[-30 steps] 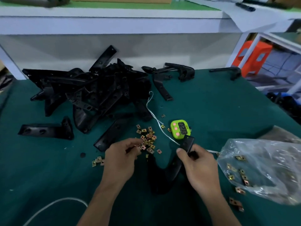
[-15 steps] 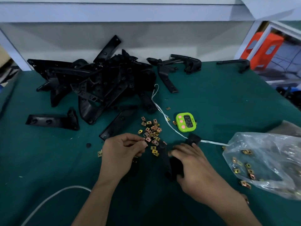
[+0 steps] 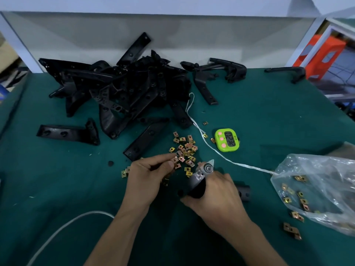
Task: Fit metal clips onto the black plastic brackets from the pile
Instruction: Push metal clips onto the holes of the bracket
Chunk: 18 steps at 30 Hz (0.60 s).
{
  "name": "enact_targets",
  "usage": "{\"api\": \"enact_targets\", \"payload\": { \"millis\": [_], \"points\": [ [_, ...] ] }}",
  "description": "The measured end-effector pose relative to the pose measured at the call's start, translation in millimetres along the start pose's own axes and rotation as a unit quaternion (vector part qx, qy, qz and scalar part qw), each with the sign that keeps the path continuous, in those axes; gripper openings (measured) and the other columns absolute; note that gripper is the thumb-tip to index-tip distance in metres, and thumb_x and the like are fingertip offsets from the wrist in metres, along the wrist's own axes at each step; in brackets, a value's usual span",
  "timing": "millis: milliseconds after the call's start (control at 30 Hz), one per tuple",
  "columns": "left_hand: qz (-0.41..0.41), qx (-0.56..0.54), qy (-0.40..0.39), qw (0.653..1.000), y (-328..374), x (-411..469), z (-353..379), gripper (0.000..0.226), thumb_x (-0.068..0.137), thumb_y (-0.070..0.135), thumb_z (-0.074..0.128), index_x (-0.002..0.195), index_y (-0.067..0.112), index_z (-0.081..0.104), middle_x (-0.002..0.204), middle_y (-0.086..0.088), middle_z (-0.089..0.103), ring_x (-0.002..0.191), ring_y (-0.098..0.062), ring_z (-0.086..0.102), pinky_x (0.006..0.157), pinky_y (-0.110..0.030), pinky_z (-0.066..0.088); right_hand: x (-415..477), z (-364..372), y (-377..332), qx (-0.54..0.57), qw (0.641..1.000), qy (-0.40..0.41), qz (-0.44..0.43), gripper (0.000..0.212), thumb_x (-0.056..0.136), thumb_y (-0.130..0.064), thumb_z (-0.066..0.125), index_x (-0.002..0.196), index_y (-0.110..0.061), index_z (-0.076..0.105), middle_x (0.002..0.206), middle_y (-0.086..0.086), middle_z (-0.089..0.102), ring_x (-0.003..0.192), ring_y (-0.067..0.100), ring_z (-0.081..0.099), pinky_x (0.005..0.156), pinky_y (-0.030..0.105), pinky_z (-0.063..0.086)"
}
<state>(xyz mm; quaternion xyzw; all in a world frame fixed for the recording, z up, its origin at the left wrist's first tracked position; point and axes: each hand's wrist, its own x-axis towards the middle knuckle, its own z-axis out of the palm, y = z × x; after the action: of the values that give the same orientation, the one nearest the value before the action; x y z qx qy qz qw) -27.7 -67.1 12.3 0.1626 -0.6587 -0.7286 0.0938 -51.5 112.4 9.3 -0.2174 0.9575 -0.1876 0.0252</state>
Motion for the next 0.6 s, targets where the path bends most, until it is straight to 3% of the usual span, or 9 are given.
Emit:
{"api": "enact_targets", "payload": {
  "millis": [100, 267, 367, 433, 500, 600],
  "points": [
    [0.000, -0.002, -0.009, 1.000, 1, 0, 0, 0.029, 0.088, 0.005, 0.074, 0.096, 0.031, 0.083, 0.092, 0.001, 0.080, 0.086, -0.006, 0.074, 0.074, -0.011, 0.052, 2, 4, -4, -0.003, 1.000, 0.002, -0.008, 0.046, 0.062, -0.081, 0.060, 0.081, -0.039, 0.055, 0.078, -0.022, 0.052, 0.079, 0.001, 0.048, 0.076, 0.026, 0.027],
    [0.003, -0.009, 0.007, 1.000, 0, 1, 0, 0.028, 0.090, 0.006, 0.072, 0.097, 0.031, 0.083, 0.097, 0.002, 0.080, 0.095, -0.010, 0.073, 0.081, -0.016, 0.054, 10, -3, -8, -0.036, 0.998, 0.012, -0.042, 0.037, 0.059, -0.067, 0.061, 0.068, -0.035, 0.047, 0.061, -0.014, 0.057, 0.064, 0.013, 0.056, 0.059, 0.024, 0.029],
    [0.015, -0.019, 0.022, 0.999, 1, 0, 1, 0.028, 0.090, 0.003, 0.071, 0.097, 0.028, 0.083, 0.099, 0.002, 0.079, 0.098, -0.010, 0.072, 0.085, -0.019, 0.054, 15, -4, -5, -0.042, 0.996, -0.006, -0.076, 0.039, 0.065, -0.060, 0.052, 0.060, -0.030, 0.028, 0.049, -0.011, 0.034, 0.050, 0.019, 0.043, 0.050, 0.028, 0.027],
    [0.006, -0.039, 0.016, 0.999, 3, 0, 0, 0.028, 0.089, 0.002, 0.071, 0.096, 0.026, 0.083, 0.099, 0.001, 0.079, 0.097, -0.010, 0.072, 0.083, -0.016, 0.053, 16, -5, -5, -0.064, 0.993, 0.000, -0.103, 0.042, 0.066, -0.053, 0.054, 0.058, -0.028, 0.021, 0.047, -0.011, 0.020, 0.047, 0.019, 0.029, 0.044, 0.025, 0.017],
    [-0.019, -0.050, -0.006, 0.999, 4, 1, -1, 0.024, 0.088, 0.005, 0.072, 0.096, 0.026, 0.083, 0.098, 0.000, 0.079, 0.096, -0.010, 0.073, 0.081, -0.016, 0.053, 17, -5, -3, -0.078, 0.990, -0.007, -0.121, 0.043, 0.066, -0.051, 0.053, 0.057, -0.027, 0.019, 0.047, -0.009, 0.020, 0.048, 0.020, 0.026, 0.044, 0.021, 0.010],
    [-0.058, -0.083, -0.076, 0.992, 4, 1, -1, 0.019, 0.079, 0.024, 0.079, 0.097, 0.021, 0.083, 0.087, -0.003, 0.078, 0.078, -0.012, 0.069, 0.073, -0.019, 0.054, 19, -6, 2, -0.097, 0.985, -0.016, -0.141, 0.041, 0.067, -0.053, 0.051, 0.057, -0.025, 0.023, 0.049, -0.007, 0.027, 0.049, 0.021, 0.028, 0.049, 0.027, 0.019]
  ]
}}
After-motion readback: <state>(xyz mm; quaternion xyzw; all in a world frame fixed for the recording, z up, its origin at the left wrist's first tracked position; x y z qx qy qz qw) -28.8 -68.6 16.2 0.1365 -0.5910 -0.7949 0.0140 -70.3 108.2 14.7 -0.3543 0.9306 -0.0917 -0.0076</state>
